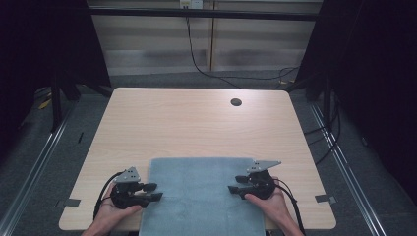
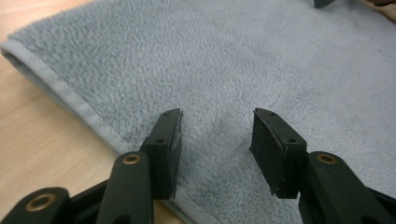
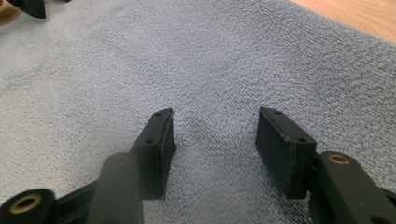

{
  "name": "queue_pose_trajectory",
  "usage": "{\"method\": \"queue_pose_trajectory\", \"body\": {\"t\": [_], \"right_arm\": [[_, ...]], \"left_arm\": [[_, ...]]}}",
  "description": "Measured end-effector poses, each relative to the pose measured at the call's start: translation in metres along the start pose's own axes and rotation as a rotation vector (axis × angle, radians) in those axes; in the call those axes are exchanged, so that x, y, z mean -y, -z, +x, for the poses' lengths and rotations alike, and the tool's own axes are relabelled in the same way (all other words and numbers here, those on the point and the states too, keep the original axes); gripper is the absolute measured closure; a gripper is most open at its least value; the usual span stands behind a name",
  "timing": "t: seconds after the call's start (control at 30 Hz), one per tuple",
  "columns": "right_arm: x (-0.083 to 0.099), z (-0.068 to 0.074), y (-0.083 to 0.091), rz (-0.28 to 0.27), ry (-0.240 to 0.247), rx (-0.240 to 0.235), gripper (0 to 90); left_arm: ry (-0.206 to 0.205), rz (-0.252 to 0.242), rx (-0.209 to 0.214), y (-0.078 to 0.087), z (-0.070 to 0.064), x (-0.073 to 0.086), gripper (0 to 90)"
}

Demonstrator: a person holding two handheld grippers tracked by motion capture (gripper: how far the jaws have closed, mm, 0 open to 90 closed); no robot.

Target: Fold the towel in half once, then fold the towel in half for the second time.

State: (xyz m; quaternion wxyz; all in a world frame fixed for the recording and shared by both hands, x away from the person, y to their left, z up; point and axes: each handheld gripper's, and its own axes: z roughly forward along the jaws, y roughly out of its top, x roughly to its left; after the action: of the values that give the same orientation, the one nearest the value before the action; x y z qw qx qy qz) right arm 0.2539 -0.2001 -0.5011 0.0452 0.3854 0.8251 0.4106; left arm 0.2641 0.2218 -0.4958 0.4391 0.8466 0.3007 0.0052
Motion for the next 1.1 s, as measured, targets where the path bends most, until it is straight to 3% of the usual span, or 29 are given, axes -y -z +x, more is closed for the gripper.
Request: {"method": "queue_pose_trajectory", "body": {"t": [0.07, 0.27, 0.6, 0.67, 0.77, 0.83, 0.9, 1.1], "right_arm": [[-0.003, -0.001, 0.002, -0.013, 0.013, 0.001, 43.1], [-0.018, -0.016, 0.018, -0.094, -0.024, 0.043, 42.0], [-0.037, -0.050, 0.037, -0.121, -0.048, 0.110, 42.3], [-0.041, -0.059, 0.041, -0.127, -0.067, 0.120, 42.5], [-0.041, -0.073, 0.040, -0.140, -0.089, 0.143, 43.1], [-0.038, -0.080, 0.036, -0.135, -0.097, 0.147, 42.7], [-0.035, -0.086, 0.028, -0.102, -0.101, 0.141, 42.5], [-0.034, -0.086, 0.009, -0.044, -0.075, 0.119, 43.4]], "left_arm": [[0.008, -0.014, 0.006, 0.001, 0.002, -0.004, 50.6], [0.023, -0.053, -0.023, 0.003, 0.017, -0.023, 48.0], [0.047, -0.107, -0.115, 0.006, 0.049, -0.059, 47.0], [0.060, -0.099, -0.108, 0.002, 0.057, -0.065, 46.5], [0.089, -0.102, -0.122, -0.007, 0.068, -0.065, 45.9], [0.093, -0.078, -0.119, -0.013, 0.072, -0.061, 45.0], [0.105, -0.067, -0.122, -0.017, 0.077, -0.058, 44.4], [0.110, -0.041, -0.120, -0.026, 0.084, -0.052, 43.0]]}}
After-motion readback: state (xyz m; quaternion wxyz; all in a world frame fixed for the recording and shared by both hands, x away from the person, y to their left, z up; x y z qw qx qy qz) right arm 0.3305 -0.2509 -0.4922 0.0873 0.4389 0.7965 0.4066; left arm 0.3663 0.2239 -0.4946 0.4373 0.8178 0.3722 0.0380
